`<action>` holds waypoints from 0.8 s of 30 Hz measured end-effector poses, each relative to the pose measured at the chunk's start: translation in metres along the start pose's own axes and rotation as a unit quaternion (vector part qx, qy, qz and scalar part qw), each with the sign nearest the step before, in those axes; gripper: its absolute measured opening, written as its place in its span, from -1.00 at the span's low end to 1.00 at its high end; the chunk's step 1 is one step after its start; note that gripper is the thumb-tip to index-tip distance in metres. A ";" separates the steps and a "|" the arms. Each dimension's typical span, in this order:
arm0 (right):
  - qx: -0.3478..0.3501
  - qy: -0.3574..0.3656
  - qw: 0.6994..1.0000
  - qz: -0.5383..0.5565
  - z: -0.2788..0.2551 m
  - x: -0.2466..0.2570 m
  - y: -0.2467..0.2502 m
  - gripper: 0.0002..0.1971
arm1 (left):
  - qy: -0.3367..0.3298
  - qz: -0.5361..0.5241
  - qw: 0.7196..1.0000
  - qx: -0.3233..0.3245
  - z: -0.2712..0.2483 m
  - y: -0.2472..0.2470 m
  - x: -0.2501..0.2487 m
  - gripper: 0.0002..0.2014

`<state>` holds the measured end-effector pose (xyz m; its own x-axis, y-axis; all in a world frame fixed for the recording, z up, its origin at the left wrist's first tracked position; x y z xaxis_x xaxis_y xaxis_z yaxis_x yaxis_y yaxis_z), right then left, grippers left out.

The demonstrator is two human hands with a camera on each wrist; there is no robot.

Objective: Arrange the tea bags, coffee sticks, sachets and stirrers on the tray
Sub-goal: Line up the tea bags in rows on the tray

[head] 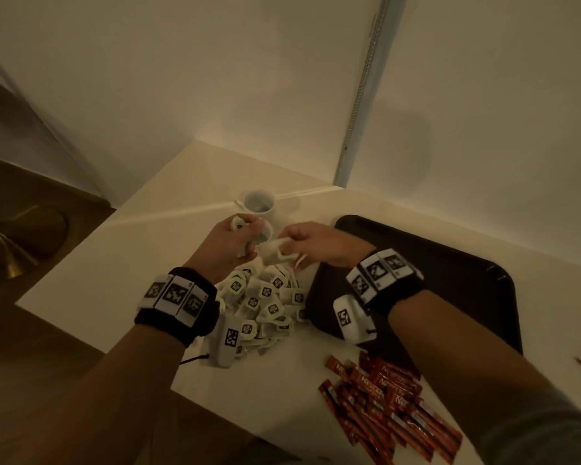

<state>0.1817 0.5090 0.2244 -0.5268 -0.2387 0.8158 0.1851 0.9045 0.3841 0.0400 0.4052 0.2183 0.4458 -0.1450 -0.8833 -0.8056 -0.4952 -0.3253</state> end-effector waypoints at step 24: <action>-0.383 0.089 0.883 -0.256 -0.123 0.047 0.108 -0.83 | -0.055 -0.084 0.979 0.180 0.002 -0.141 0.013 -0.77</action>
<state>0.2787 0.5522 0.3573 -0.5779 -0.6603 0.4796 0.5035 0.1741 0.8463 0.1581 0.4750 0.2519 0.5545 0.0161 -0.8320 -0.8189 -0.1672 -0.5490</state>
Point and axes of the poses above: each hand's wrist, its own z-axis towards the middle knuckle, its own y-axis out of the back of the hand, x = y × z, the point moved 2 cm from there along z, towards the middle knuckle, and after that the axes turned 9 degrees about -z, right-handed, at the moved point
